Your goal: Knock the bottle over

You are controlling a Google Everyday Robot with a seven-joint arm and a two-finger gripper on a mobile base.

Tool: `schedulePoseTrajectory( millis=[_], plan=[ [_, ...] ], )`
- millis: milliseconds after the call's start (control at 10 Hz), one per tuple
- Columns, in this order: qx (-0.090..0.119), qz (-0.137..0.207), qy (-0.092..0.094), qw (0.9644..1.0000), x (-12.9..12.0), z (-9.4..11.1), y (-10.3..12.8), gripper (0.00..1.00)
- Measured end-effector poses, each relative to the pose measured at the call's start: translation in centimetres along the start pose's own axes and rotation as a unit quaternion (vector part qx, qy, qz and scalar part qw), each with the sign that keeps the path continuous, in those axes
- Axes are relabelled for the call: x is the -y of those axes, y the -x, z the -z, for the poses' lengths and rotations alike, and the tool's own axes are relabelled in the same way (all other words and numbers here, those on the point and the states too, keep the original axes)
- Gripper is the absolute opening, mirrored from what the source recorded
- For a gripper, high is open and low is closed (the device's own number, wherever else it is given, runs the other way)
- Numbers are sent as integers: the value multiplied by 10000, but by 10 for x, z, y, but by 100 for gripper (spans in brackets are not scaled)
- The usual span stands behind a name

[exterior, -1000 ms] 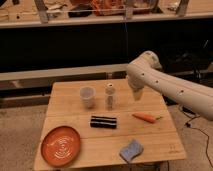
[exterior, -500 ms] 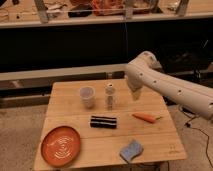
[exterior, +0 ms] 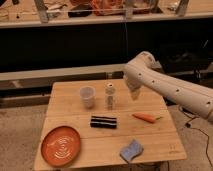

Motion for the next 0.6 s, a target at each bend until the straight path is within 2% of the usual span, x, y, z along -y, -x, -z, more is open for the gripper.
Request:
schedulePoseTrajectory(
  millis=[600],
  plan=[
    [35, 31, -11, 10000, 8, -8, 0, 80]
  ],
)
